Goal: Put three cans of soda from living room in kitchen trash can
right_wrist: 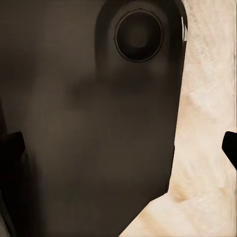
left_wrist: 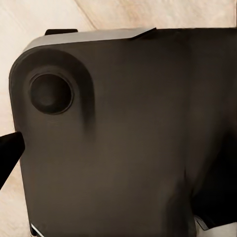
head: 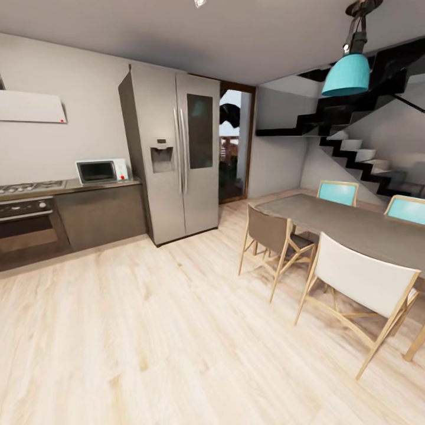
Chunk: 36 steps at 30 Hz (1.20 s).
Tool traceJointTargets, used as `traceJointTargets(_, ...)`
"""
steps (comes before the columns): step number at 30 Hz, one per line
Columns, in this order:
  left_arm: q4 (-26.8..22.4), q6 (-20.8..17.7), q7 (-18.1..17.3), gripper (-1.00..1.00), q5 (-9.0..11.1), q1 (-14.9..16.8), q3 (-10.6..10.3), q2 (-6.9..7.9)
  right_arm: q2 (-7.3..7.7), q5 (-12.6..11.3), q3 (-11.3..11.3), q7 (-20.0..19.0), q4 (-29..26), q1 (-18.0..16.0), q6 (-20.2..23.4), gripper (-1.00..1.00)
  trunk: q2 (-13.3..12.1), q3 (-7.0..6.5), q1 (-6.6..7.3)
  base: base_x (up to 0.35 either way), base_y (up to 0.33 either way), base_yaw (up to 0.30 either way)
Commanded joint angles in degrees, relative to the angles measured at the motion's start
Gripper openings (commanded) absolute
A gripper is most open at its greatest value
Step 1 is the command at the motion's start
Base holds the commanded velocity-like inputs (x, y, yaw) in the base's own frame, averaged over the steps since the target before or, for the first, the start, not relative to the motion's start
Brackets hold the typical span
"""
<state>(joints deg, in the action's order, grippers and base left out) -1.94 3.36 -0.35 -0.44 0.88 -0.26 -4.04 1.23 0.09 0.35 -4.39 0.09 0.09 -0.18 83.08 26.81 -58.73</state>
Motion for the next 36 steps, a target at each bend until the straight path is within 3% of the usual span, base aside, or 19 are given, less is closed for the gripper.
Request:
traceJointTargets(1,-0.3,0.2,0.0,1.00,0.0,0.0,0.0,0.00,0.00,0.0,0.0,0.0,0.0,0.0,0.0,1.00,0.0,0.00,0.00,0.146,-0.122,0.000)
traceJointTargets(11,-1.3,0.5,0.0,1.00,-0.1,0.0,0.0,0.02,-0.04,0.0,0.0,0.2,0.0,0.0,0.0,1.00,0.0,0.00,0.00,0.010,-0.128,0.000)
traceJointTargets(36,-1.4,0.5,0.0,1.00,-0.1,0.0,-0.1,0.00,-0.15,-0.2,-0.4,0.8,0.0,0.0,0.0,1.00,0.0,0.00,0.00,-0.035,-0.026,0.000)
